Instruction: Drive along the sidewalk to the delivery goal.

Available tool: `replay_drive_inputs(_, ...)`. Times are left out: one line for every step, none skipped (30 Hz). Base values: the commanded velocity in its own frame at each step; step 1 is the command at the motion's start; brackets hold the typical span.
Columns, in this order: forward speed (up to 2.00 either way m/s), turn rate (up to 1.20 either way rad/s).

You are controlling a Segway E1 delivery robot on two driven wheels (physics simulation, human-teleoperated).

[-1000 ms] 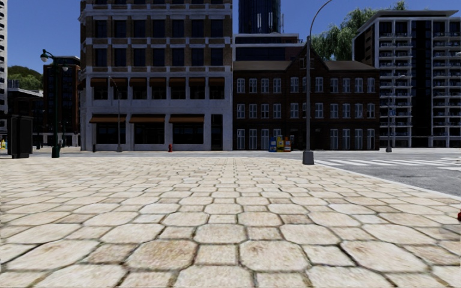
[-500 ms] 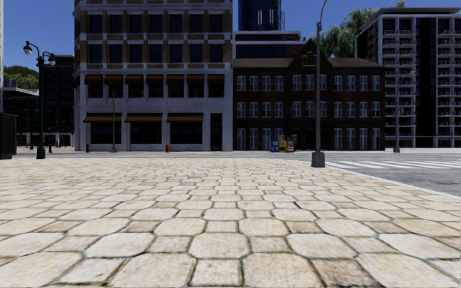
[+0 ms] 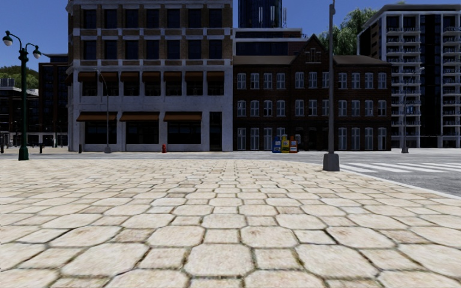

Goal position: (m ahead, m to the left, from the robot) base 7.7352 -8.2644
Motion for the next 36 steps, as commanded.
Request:
replay_drive_inputs(2.00, 0.00)
replay_drive_inputs(2.00, 0.00)
replay_drive_inputs(2.00, 0.00)
replay_drive_inputs(2.00, 0.00)
replay_drive_inputs(2.00, 0.00)
replay_drive_inputs(2.00, 0.00)
replay_drive_inputs(2.00, 0.00)
replay_drive_inputs(2.00, 0.00)
replay_drive_inputs(2.00, 0.00)
replay_drive_inputs(2.00, 0.00)
replay_drive_inputs(2.00, 0.00)
replay_drive_inputs(2.00, 0.00)
replay_drive_inputs(2.00, 0.00)
replay_drive_inputs(2.00, 0.00)
replay_drive_inputs(2.00, 0.00)
replay_drive_inputs(2.00, 0.00)
replay_drive_inputs(2.00, 0.00)
replay_drive_inputs(2.00, 0.00)
replay_drive_inputs(2.00, 0.00)
replay_drive_inputs(2.00, 0.00)
replay_drive_inputs(2.00, 0.00)
replay_drive_inputs(2.00, 0.00)
replay_drive_inputs(2.00, 0.00)
replay_drive_inputs(2.00, 0.00)
replay_drive_inputs(2.00, 0.00)
replay_drive_inputs(2.00, 0.00)
replay_drive_inputs(2.00, 0.00)
replay_drive_inputs(2.00, 0.00)
replay_drive_inputs(2.00, 0.00)
replay_drive_inputs(2.00, 0.00)
replay_drive_inputs(2.00, 0.00)
replay_drive_inputs(2.00, 0.00)
replay_drive_inputs(2.00, 0.00)
replay_drive_inputs(2.00, 0.00)
replay_drive_inputs(2.00, 0.00)
replay_drive_inputs(2.00, 0.00)
